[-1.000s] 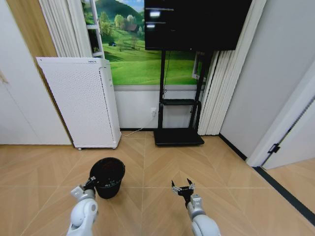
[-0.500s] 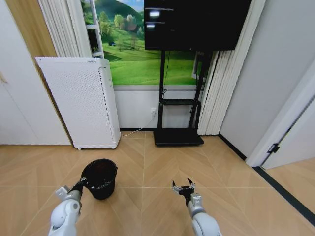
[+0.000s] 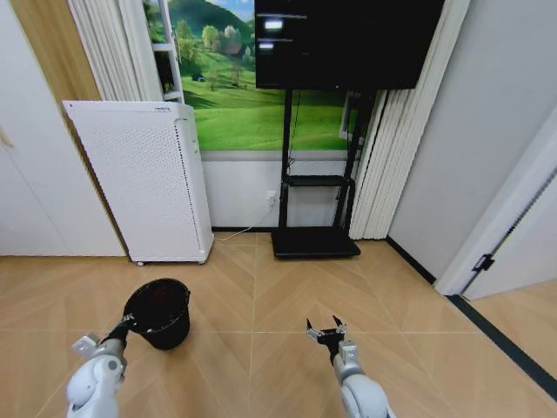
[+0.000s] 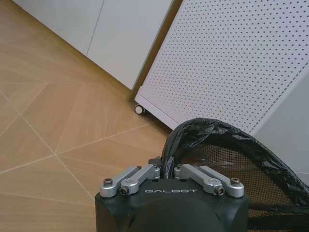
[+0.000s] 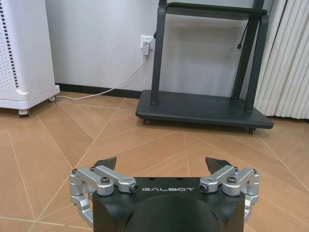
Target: Pick up the trash bin and place the garbage on the floor into it.
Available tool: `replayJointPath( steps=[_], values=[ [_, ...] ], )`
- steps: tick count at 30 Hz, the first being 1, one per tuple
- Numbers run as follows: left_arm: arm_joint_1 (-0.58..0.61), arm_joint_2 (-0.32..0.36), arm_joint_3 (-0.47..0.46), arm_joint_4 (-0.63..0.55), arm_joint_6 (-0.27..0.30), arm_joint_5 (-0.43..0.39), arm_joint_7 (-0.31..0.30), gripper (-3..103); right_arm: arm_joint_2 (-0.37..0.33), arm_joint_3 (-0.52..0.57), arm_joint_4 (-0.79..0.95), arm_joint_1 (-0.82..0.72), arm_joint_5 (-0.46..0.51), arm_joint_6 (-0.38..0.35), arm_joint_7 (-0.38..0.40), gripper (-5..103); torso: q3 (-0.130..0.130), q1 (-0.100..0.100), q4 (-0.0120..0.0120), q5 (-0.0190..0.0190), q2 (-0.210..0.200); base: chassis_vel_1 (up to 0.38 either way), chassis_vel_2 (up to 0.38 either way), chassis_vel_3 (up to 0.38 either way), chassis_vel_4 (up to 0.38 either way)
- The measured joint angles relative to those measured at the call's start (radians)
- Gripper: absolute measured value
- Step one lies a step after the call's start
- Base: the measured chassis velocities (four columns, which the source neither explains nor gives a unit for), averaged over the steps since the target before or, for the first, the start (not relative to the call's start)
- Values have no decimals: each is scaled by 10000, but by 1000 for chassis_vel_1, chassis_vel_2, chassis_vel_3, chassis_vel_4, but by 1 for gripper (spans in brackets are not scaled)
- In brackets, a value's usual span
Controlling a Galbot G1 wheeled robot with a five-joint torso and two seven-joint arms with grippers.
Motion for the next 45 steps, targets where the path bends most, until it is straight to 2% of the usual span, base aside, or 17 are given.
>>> replayJointPath(
  steps=[2, 9, 11, 12, 14, 15, 16, 17, 18, 19, 20, 21, 23, 25, 29, 35, 45],
  values=[
    [-23, 352, -216, 412, -83, -12, 171, 7, -63, -1, -103, 44, 65, 84, -5, 100, 0, 0, 2, 0, 0, 0, 0, 0, 0],
    [-277, 510, -207, 735, -47, -498, 114, 7, -120, -10, -220, 37, 87, 276, -32, 100, 0, 0, 2, 0, 0, 0, 0, 0, 0],
    [-508, 402, -53, 778, 128, -852, -402, 7, -145, -33, -308, 36, 87, 405, -48, 100, 0, 0, -1, 1, 0, 0, 0, 0, 0],
    [-508, 402, -53, 778, 128, -852, -402, 7, -145, -33, -308, 36, 87, 405, -48, 100, 0, 0, -1, 1, 0, 0, 0, 0, 0],
    [-634, 207, 63, 692, 275, -1066, -1141, 7, -148, -34, -355, 43, 89, 458, -58, 100, 0, 0, 0, 0, -2, 0, 0, 0, 0],
    [-634, 207, 63, 692, 275, -1066, -1141, 7, -148, -34, -355, 43, 89, 458, -58, 100, 0, 0, 0, 0, -2, 0, 0, 0, 0],
    [-738, 82, 141, 657, 345, -1286, -1747, 7, -153, -34, -388, 58, 99, 484, -69, 100, 0, 0, 0, 1, -2, 0, 0, 0, 0],
    [-738, 82, 141, 657, 345, -1286, -1747, 7, -153, -34, -388, 58, 99, 484, -69, 100, 0, 0, 0, 1, -2, 0, 0, 0, 0],
    [-886, -35, 216, 673, 366, -1563, -2409, 7, -165, -26, -444, 74, 103, 550, -80, 100, 0, 0, 1, 0, -2, 0, 0, 0, 0],
    [-1007, -86, 277, 753, 303, -1719, -2798, 7, -184, -27, -484, 72, 102, 622, -91, 100, 0, 0, -1, 2, -2, 0, 0, 0, 0],
    [-1007, -86, 277, 753, 303, -1719, -2798, 7, -184, -27, -484, 72, 102, 622, -91, 100, 0, 0, -1, 2, -2, 0, 0, 0, 0],
    [-1149, -114, 328, 902, 170, -1817, -3146, 7, -223, -23, -508, 43, 102, 686, -135, 100, 1, 0, -1, 1, -2, 0, 0, 0, 0],
    [-1233, -122, 350, 993, 98, -1851, -3293, 7, -247, -8, -517, 13, 105, 722, -178, 100, 0, 0, -1, 0, -2, 0, 0, 0, 0],
    [-1505, -107, 475, 1272, -44, -1916, -3734, 7, -281, 63, -631, -48, 145, 888, -209, 100, 0, 0, 0, 2, -2, 0, 0, 0, 0],
    [-1886, 8, 662, 1791, -327, -1814, -4106, 7, -279, 87, -750, -86, 145, 1084, -219, 100, 1, 0, 1, 2, -2, 0, 0, 0, 0],
    [-2451, 128, 892, 2478, -578, -1768, -4342, 7, -221, 89, -761, -135, 157, 1171, -225, 100, 0, 0, 0, 2, -2, 0, 0, 0, 0],
    [-2948, 257, 1417, 3164, -829, -1681, -4112, 7, -142, 89, -696, -143, 135, 1188, -230, 100, 1, 0, 0, 0, -2, 0, 0, 0, 0]
  ],
)
